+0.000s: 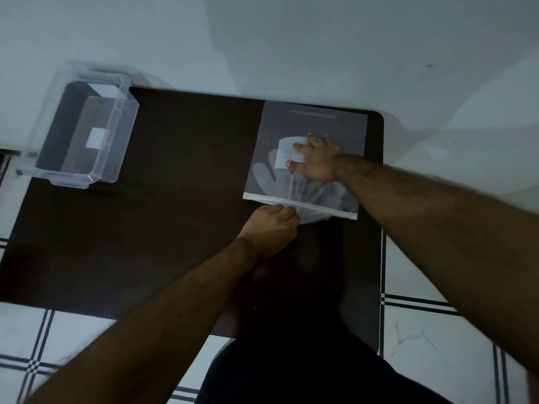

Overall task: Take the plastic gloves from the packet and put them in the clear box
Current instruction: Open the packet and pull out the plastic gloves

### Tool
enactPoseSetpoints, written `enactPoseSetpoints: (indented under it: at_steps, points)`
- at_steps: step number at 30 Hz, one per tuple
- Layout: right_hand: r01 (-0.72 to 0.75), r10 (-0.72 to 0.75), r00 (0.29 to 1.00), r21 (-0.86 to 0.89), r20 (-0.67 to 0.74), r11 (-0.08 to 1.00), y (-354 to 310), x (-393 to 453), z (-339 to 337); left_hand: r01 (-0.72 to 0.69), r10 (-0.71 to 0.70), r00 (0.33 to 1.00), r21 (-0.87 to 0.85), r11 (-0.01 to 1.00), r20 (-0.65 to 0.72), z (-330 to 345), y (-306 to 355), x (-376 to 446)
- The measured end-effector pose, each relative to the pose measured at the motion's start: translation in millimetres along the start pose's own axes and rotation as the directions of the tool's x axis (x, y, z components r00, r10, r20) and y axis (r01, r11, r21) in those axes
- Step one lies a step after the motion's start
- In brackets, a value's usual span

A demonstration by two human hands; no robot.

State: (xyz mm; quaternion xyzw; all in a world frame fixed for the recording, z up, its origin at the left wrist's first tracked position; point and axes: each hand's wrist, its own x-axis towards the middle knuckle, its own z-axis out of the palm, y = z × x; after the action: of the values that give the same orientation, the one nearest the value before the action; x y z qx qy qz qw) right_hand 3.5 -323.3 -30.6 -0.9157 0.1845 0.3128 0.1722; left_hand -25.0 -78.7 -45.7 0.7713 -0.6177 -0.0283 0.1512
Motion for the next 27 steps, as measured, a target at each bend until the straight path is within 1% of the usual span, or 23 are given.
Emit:
enactPoseSetpoints:
  at_steps: [5,8,10,13,15,19,24,27]
  points:
    - [0.046,-0.046,0.999,-0.082,-0.005,0.996,6.7,7.8,0.6,-0.058,0.057,0.995,0.013,0.998,0.082,4.4,23.0,-40.0]
    - [0.088,-0.094,0.995,-0.155,-0.036,0.984,7.6,7.1,2.3,-0.035,0.035,0.998,-0.01,0.999,0.052,10.0,37.6,-69.0]
    - [0.094,-0.105,0.993,-0.174,-0.06,0.98,6.3,5.2,3.9,-0.03,0.03,0.999,-0.002,1.0,0.043,16.0,46.3,-89.0]
    - [0.097,-0.12,0.987,-0.207,-0.105,0.974,3.4,1.4,7.6,-0.015,0.014,0.997,0.012,1.0,0.079,21.3,55.3,-119.3]
    - [0.109,-0.151,0.975,-0.239,-0.165,0.965,0.1,-3.9,11.5,-0.004,0.002,0.996,0.018,1.0,0.092,22.5,61.5,-134.9]
    - [0.159,-0.224,0.932,-0.232,-0.284,0.959,-13.7,-28.7,30.0,0.019,-0.019,0.999,0.007,1.0,0.048,21.2,73.4,-152.7]
    - [0.298,-0.4,0.86,-0.326,-0.315,0.897,-24.7,-70.0,70.0,0.031,-0.031,0.999,0.018,0.999,0.023,16.0,82.5,-165.7]
    - [0.369,-0.465,0.803,-0.302,-0.373,0.879,-29.9,-98.6,94.9,0.047,-0.048,0.998,0.033,0.998,0.033,15.2,84.9,-171.7]
